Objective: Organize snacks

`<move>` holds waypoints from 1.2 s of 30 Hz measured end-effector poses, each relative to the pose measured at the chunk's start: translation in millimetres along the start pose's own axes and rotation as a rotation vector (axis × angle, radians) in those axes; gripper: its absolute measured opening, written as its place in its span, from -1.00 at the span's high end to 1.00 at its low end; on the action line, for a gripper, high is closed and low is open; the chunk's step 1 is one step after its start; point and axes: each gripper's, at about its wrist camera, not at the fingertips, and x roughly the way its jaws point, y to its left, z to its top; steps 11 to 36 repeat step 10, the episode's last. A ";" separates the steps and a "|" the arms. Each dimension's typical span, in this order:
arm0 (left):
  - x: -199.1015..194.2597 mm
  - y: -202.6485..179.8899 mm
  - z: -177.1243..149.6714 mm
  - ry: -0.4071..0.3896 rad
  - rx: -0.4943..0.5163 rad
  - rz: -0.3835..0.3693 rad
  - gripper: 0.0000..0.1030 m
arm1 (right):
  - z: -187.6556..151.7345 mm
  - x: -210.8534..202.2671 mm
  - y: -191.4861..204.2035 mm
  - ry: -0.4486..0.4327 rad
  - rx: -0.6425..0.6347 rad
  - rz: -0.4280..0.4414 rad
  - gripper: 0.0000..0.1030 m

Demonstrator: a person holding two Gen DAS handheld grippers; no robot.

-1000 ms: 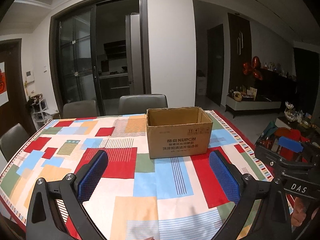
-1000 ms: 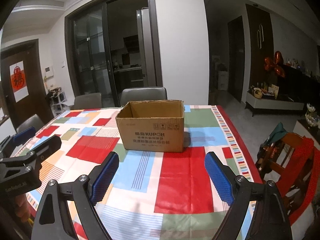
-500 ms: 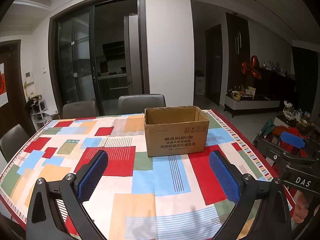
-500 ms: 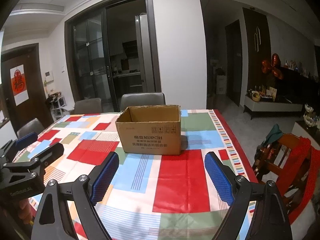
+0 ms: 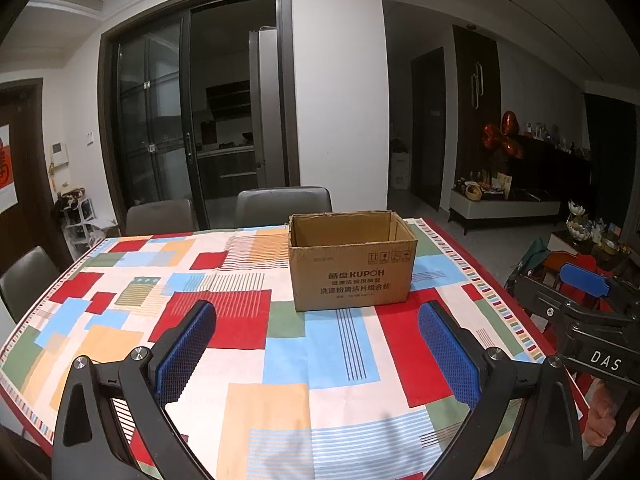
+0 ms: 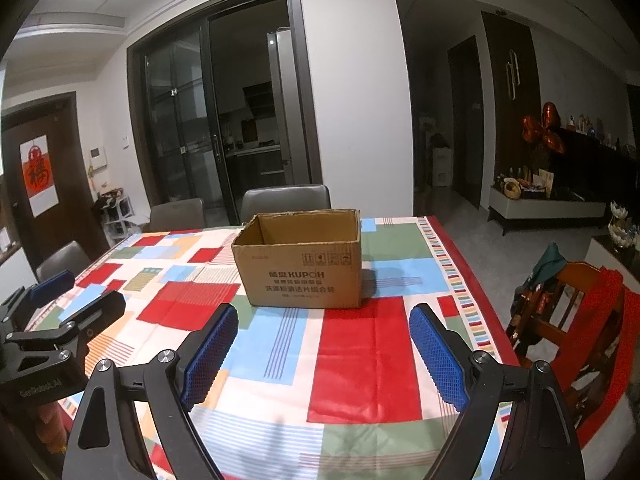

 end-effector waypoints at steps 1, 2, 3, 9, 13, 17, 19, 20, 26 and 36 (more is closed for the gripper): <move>-0.4 -0.3 -0.3 0.000 0.000 0.000 -1.00 | -0.1 -0.1 -0.2 -0.001 0.000 0.001 -0.71; -0.6 -0.1 -0.4 -0.001 0.001 0.000 -1.00 | -0.1 -0.4 -0.3 -0.002 0.000 0.000 -0.71; -0.6 -0.1 -0.3 -0.001 0.000 0.001 -1.00 | 0.1 -1.1 -0.2 -0.003 -0.001 0.000 -0.71; -1.0 -0.7 -0.2 0.000 0.000 0.001 -1.00 | 1.3 -3.1 -2.1 -0.004 0.001 -0.004 -0.71; -2.2 -1.0 -0.4 -0.002 -0.001 0.003 -1.00 | 1.4 -3.5 -1.9 -0.004 0.000 -0.003 -0.71; -2.2 -1.0 -0.4 -0.002 -0.001 0.003 -1.00 | 1.4 -3.5 -1.9 -0.004 0.000 -0.003 -0.71; -2.2 -1.0 -0.4 -0.002 -0.001 0.003 -1.00 | 1.4 -3.5 -1.9 -0.004 0.000 -0.003 -0.71; -2.2 -1.0 -0.4 -0.002 -0.001 0.003 -1.00 | 1.4 -3.5 -1.9 -0.004 0.000 -0.003 -0.71; -2.2 -1.0 -0.4 -0.002 -0.001 0.003 -1.00 | 1.4 -3.5 -1.9 -0.004 0.000 -0.003 -0.71; -2.2 -1.0 -0.4 -0.002 -0.001 0.003 -1.00 | 1.4 -3.5 -1.9 -0.004 0.000 -0.003 -0.71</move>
